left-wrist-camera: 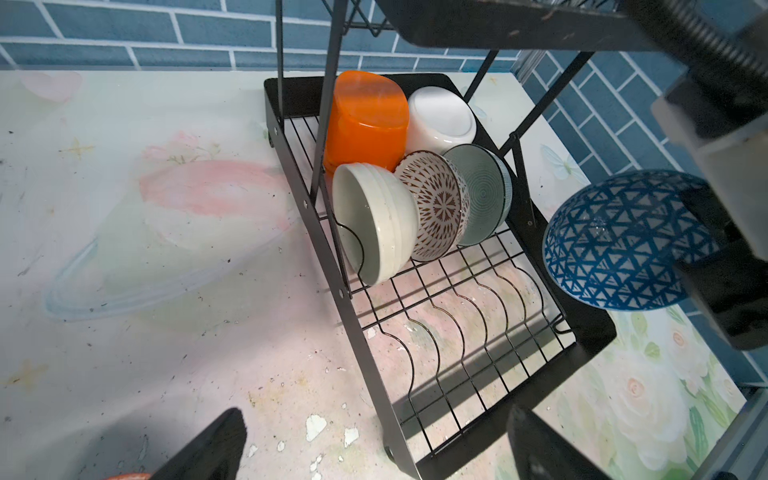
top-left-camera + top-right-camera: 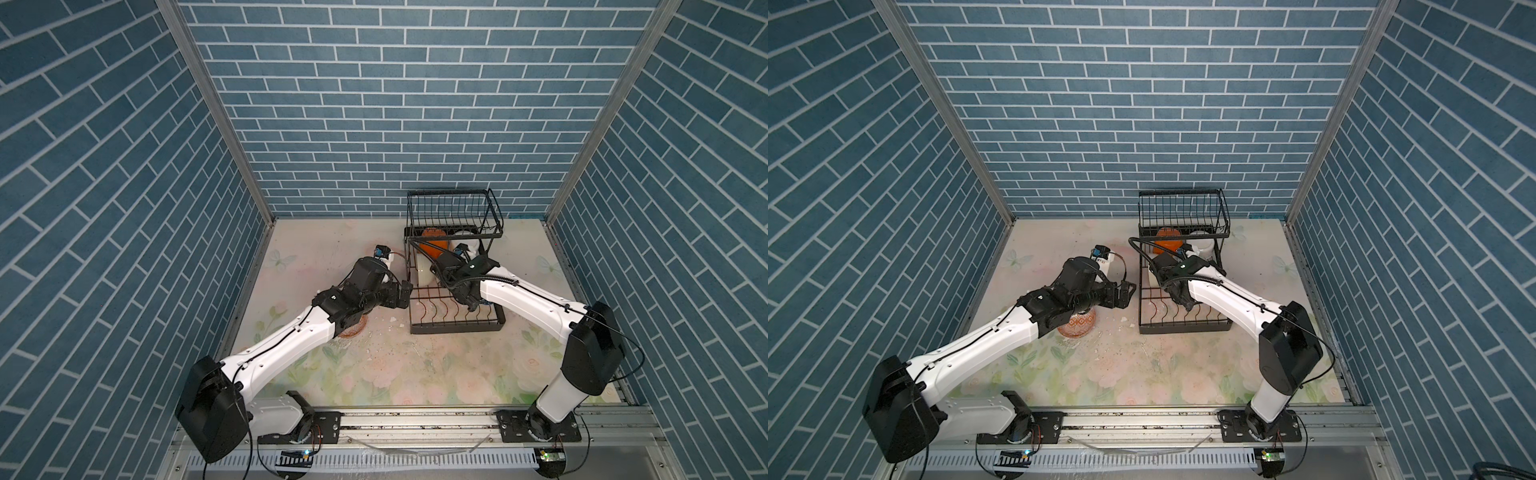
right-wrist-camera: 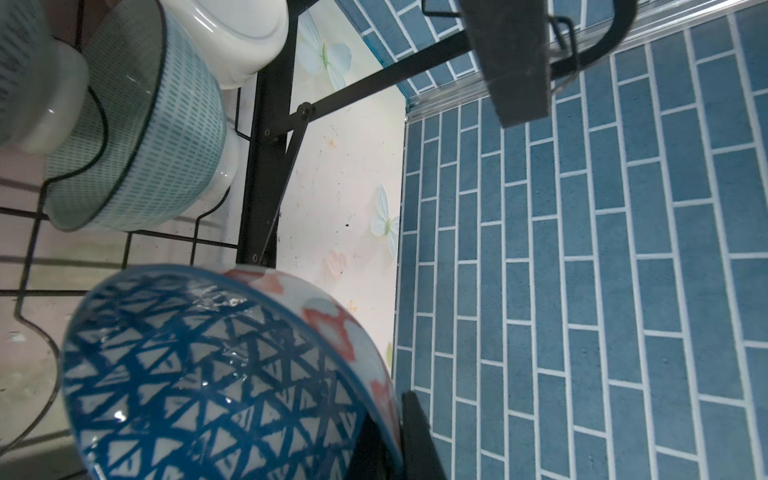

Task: Load bowls into a dish rack
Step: Place the bowl in the dish rack.

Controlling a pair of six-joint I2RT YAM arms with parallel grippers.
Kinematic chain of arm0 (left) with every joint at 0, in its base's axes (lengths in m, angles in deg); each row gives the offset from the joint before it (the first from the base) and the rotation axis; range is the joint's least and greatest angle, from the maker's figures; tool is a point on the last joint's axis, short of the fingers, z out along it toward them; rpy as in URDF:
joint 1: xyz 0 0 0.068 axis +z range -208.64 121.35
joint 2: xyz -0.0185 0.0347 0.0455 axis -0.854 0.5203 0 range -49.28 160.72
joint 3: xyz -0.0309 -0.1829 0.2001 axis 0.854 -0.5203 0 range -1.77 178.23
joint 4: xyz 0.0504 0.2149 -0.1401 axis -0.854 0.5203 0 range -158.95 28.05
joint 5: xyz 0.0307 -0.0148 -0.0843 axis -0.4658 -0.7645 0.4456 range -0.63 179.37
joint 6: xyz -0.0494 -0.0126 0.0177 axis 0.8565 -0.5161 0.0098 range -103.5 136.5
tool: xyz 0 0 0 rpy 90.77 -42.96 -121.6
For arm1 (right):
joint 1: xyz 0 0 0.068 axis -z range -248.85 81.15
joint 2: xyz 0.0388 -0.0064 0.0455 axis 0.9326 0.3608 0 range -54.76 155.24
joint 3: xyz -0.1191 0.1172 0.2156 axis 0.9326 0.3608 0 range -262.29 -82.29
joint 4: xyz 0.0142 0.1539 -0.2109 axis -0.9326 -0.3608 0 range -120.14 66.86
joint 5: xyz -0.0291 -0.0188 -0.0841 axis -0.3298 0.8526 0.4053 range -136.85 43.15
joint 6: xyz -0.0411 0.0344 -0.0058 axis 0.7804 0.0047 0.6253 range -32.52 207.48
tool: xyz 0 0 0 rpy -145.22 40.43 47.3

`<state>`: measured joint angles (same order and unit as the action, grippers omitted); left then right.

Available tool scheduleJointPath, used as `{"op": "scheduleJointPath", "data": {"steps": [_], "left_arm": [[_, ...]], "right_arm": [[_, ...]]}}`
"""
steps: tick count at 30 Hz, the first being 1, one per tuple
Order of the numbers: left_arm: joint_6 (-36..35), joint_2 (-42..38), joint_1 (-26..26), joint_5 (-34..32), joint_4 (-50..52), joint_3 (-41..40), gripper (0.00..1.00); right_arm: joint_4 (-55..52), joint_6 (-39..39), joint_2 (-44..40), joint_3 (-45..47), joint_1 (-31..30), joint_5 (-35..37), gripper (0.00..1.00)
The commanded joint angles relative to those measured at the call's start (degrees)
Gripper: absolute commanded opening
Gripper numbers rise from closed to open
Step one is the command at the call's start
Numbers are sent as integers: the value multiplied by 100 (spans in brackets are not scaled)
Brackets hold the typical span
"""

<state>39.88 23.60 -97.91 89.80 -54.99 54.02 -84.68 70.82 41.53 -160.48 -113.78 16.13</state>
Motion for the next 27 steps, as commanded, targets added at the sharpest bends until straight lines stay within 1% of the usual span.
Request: {"op": "scheduleJointPath", "data": {"steps": [1,7,18,27], "left_arm": [[52,-184,212,83,-111,-150,100],[40,-369,445,133,-102,-312,100],[0,-470,605,133,-156,-446,100],[-50,-471,701,152,-134,-437,100]], "right_arm": [[62,-403,154,238,-38,474,0],[344,-540,404,461,-62,489,0],[1156,-392,954,664,-60,891,0],[1441,-347,1169,909,-61,1028,0]]}}
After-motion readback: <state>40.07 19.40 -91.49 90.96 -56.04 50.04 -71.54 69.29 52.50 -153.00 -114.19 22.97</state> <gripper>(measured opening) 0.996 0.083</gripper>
